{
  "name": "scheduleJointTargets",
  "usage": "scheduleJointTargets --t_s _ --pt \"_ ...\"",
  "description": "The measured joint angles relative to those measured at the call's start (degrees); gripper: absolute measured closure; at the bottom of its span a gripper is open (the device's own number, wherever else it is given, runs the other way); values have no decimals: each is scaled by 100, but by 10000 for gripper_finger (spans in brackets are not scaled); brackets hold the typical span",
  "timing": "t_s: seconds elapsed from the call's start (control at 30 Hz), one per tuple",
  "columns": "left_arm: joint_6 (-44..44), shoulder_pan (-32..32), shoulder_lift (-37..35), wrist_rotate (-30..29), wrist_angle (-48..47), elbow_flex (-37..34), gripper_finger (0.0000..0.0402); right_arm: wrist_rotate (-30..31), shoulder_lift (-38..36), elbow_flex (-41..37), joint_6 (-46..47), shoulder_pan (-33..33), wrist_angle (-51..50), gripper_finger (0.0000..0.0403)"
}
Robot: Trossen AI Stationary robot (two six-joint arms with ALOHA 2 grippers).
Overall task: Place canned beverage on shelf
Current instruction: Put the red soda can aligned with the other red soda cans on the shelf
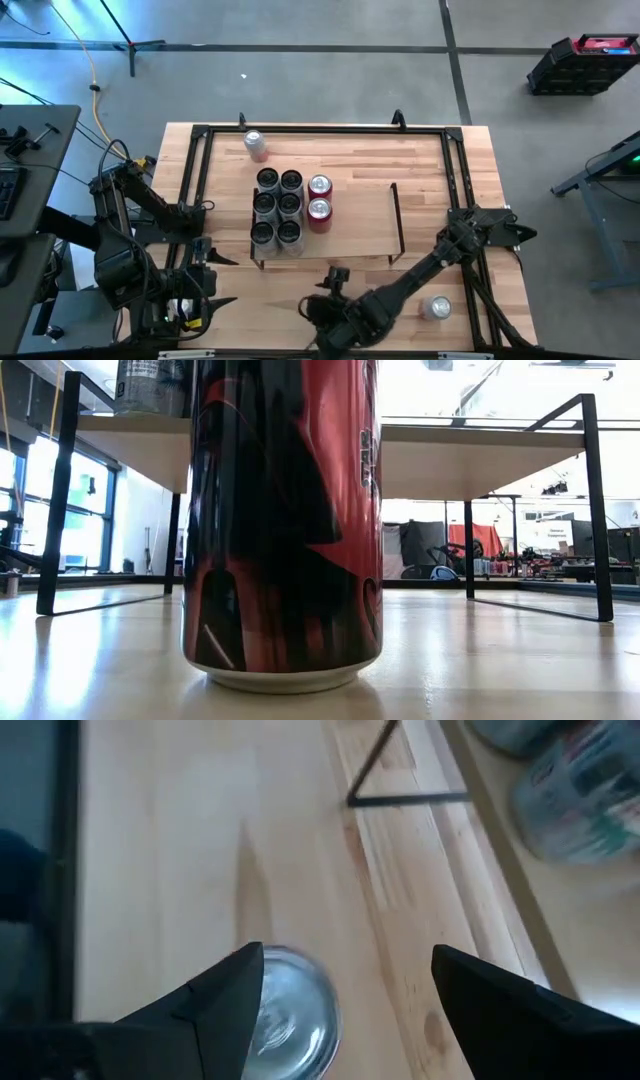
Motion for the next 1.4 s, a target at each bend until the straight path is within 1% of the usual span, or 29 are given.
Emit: scheduleJointTargets --t_s 0.13,0.23,0.37,0.47,0.63,0.77,0.83,0.9,1.0,1.07,1.13,1.27,1.4 --pt "-4 -2 0 0 0 0 67 -24 -10 120 205 251 -551 128" --pt "-11 -7 0 2 5 0 67 -15 -7 110 659 415 -1058 128" --pt "-9 -9 0 2 26 0 67 31 -1 -137 1260 536 -1494 128" --pt "-8 -7 0 -14 28 0 67 61 -9 -479 1431 525 -1326 128" --pt "-7 -4 0 -42 26 0 67 29 5 -1045 1360 376 -756 128" --pt "-4 7 0 -42 24 0 67 -371 1 -1192 1086 276 -96 128" --pt "-4 7 0 -39 23 0 67 -503 0 -1192 892 263 289 128" --pt "-4 7 0 -37 23 0 67 -432 -1 -1192 623 263 766 128" --pt "-9 7 0 -39 24 0 67 -380 -1 -1193 -98 261 1601 128" --pt "-48 7 0 -39 24 0 67 -470 -6 -1192 -408 251 1912 128" --pt "-96 7 0 -26 24 0 67 -575 -6 -1192 -497 236 2047 128" --pt "-104 4 0 19 21 0 67 -413 -6 -1125 -392 229 1868 128" --pt "-52 4 0 20 21 0 67 -450 -6 -1126 -403 194 1828 128"
